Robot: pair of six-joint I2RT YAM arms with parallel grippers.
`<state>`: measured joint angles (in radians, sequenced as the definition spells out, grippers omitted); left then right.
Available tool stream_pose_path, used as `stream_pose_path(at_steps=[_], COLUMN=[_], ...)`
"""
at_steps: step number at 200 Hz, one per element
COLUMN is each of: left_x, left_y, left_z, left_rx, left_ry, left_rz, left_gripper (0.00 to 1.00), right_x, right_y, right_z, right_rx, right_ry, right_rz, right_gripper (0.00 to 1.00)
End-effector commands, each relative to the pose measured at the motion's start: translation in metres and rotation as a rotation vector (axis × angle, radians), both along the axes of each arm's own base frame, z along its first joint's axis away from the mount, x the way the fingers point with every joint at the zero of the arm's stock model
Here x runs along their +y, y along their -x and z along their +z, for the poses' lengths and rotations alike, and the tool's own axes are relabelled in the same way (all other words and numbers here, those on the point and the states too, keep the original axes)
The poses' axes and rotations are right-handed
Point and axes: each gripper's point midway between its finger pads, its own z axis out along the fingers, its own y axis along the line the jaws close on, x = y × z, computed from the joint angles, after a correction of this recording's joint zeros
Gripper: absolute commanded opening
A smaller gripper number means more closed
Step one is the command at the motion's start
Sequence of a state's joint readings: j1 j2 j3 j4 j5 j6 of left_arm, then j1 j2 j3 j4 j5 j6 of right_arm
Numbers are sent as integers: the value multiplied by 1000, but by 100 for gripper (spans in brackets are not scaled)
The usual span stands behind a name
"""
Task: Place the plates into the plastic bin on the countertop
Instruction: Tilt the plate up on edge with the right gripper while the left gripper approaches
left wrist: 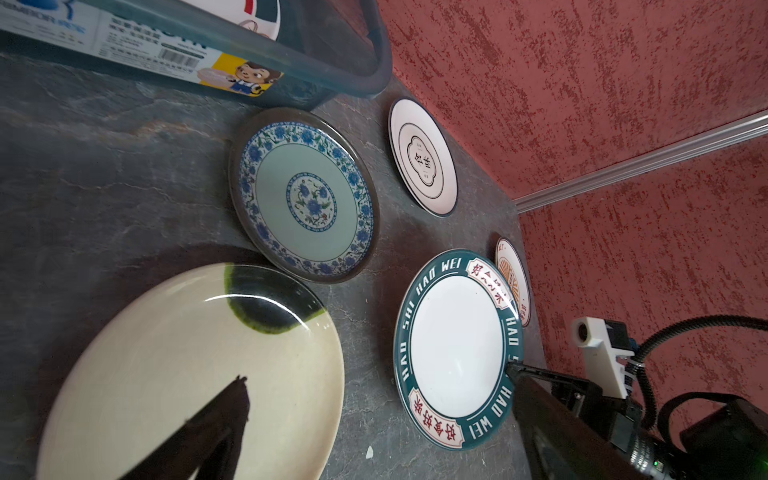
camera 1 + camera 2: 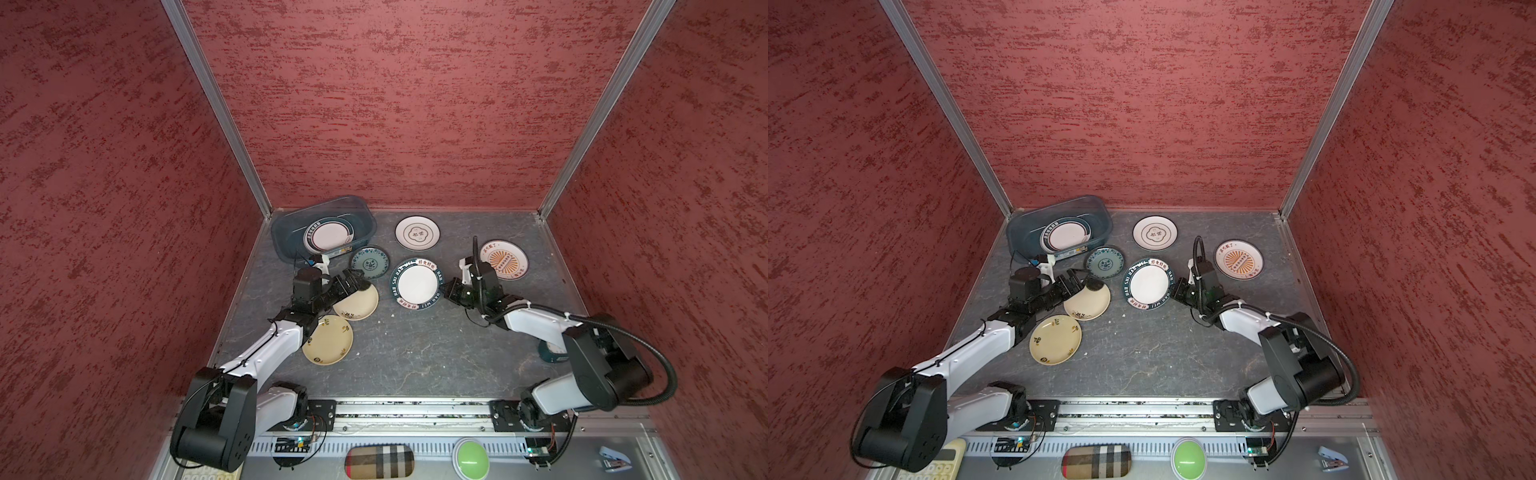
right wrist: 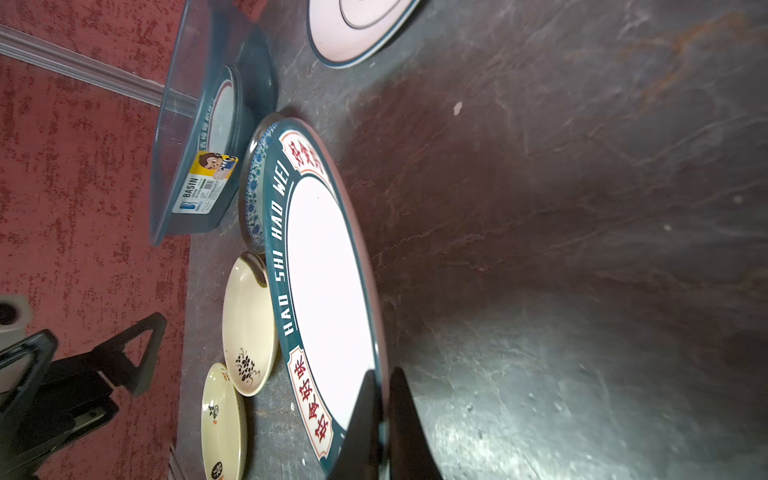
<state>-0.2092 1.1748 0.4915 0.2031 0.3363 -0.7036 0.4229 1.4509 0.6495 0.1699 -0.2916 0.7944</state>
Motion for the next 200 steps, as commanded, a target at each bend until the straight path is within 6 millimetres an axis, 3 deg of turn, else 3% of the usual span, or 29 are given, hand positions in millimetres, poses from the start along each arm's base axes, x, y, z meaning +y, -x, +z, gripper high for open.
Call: stream_pose_path(at_steps=[1,29,71,100,127,200], left_x=[-14,-35,-78,-114,-132,-142], left_y=[-8,-10,-9,-9,-10,-12], left_z=[17,17,14,23,23,21], left_rx=[-55,-72,-84,-130,-130,-99], left_ry=[34,51,76,128,153,215], left_rz=[-33,-84,-222,-350,-403,-421], left_gripper=[99,100,100,84,72,20], right_x=[-5,-2,2,5,5,4], right_y=[-5,1,14,21,24,28], right_z=[32,62,90,102,104,98], right_rx=[-87,-171,-236,-267,-276,-271], right_ry=[14,26,21,-14,-25,-38], right_rz=[-11,51,125,151,158,156], right_gripper=[0,0,0,0,0,0])
